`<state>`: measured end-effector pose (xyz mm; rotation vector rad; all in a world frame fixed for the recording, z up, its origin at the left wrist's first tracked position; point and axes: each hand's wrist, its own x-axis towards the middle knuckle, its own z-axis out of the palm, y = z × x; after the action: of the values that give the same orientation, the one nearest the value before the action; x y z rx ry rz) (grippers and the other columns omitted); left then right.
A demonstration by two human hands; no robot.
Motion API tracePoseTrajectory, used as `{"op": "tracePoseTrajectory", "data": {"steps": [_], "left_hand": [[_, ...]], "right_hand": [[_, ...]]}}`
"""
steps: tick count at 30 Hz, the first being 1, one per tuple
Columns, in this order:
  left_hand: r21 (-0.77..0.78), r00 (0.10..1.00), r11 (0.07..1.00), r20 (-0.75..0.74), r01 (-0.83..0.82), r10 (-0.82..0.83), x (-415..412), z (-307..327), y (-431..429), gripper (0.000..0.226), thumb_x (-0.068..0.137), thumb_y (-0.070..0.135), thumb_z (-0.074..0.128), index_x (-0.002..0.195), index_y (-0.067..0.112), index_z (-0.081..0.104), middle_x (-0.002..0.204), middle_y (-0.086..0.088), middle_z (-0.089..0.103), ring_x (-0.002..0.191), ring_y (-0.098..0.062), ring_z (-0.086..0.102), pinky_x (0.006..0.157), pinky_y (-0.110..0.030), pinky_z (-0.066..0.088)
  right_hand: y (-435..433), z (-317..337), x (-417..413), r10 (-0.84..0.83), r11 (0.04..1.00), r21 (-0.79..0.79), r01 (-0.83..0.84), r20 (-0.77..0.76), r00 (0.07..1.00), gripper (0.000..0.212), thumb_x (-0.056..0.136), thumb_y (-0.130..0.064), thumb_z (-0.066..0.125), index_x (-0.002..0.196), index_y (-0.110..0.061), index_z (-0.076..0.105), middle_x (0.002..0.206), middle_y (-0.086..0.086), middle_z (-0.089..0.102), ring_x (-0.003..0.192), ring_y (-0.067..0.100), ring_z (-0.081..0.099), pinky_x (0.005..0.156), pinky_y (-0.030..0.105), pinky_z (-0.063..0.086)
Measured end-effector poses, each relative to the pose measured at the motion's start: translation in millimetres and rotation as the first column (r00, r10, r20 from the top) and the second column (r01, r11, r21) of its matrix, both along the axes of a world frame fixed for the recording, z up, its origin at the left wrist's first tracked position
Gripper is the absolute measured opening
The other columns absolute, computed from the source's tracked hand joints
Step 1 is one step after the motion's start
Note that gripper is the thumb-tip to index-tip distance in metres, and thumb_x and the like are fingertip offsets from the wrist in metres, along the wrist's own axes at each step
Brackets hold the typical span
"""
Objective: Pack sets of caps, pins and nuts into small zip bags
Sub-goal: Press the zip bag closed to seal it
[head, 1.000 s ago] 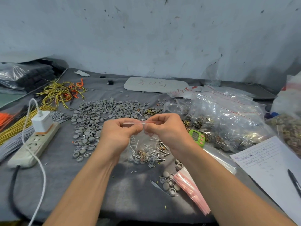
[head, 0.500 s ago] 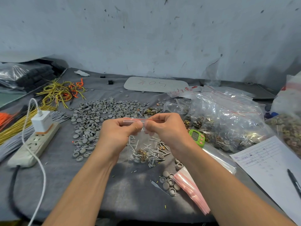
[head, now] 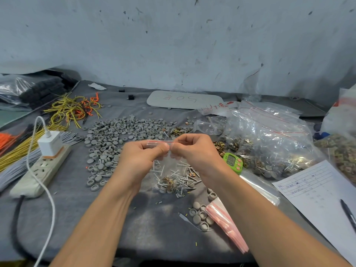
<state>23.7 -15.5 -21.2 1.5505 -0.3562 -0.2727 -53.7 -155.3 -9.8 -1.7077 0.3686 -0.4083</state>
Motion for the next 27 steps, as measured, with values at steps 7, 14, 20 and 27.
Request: {"op": "tracePoseTrajectory", "data": {"steps": [7,14,20,27], "left_hand": [[0.008,0.999,0.999,-0.02,-0.047,0.048,1.2,0.0,-0.3,0.009,0.079,0.006,0.083,0.076,0.013,0.079,0.069,-0.002,0.075,0.06,-0.008,0.065,0.069,-0.026,0.054],[0.01,1.0,1.0,0.01,-0.024,0.023,3.0,-0.2,2.3,0.004,0.078,0.012,0.085,0.08,0.013,0.081,0.072,-0.004,0.076,0.059,-0.005,0.063,0.058,-0.015,0.052],[0.011,0.998,0.998,0.003,-0.069,0.069,4.8,-1.0,3.4,0.009,0.078,0.009,0.085,0.073,0.013,0.079,0.062,-0.001,0.071,0.053,-0.005,0.059,0.054,-0.013,0.049],[0.003,1.0,1.0,0.009,-0.016,0.016,2.1,0.2,1.0,0.011,0.081,0.004,0.081,0.075,0.014,0.08,0.073,-0.005,0.077,0.062,-0.007,0.066,0.061,-0.016,0.054]], "right_hand": [[3.5,1.4,-0.1,-0.022,0.999,-0.034,0.021,-0.029,0.999,0.016,0.085,-0.002,0.077,0.073,-0.013,0.076,0.063,0.004,0.072,0.061,0.014,0.062,0.071,0.033,0.055],[2.1,2.3,-1.5,0.006,1.0,-0.003,-0.006,-0.011,1.0,0.006,0.086,-0.007,0.077,0.081,-0.009,0.077,0.069,0.005,0.075,0.063,0.009,0.067,0.07,0.026,0.056],[2.1,3.0,-2.9,0.006,1.0,0.011,-0.006,0.0,1.0,0.01,0.087,-0.005,0.077,0.078,-0.011,0.077,0.069,0.006,0.075,0.065,0.013,0.068,0.073,0.03,0.058],[5.4,3.0,-1.5,-0.006,1.0,0.018,0.006,0.011,1.0,0.013,0.083,-0.003,0.081,0.073,-0.011,0.077,0.065,0.005,0.072,0.059,0.013,0.064,0.067,0.029,0.055]]}}
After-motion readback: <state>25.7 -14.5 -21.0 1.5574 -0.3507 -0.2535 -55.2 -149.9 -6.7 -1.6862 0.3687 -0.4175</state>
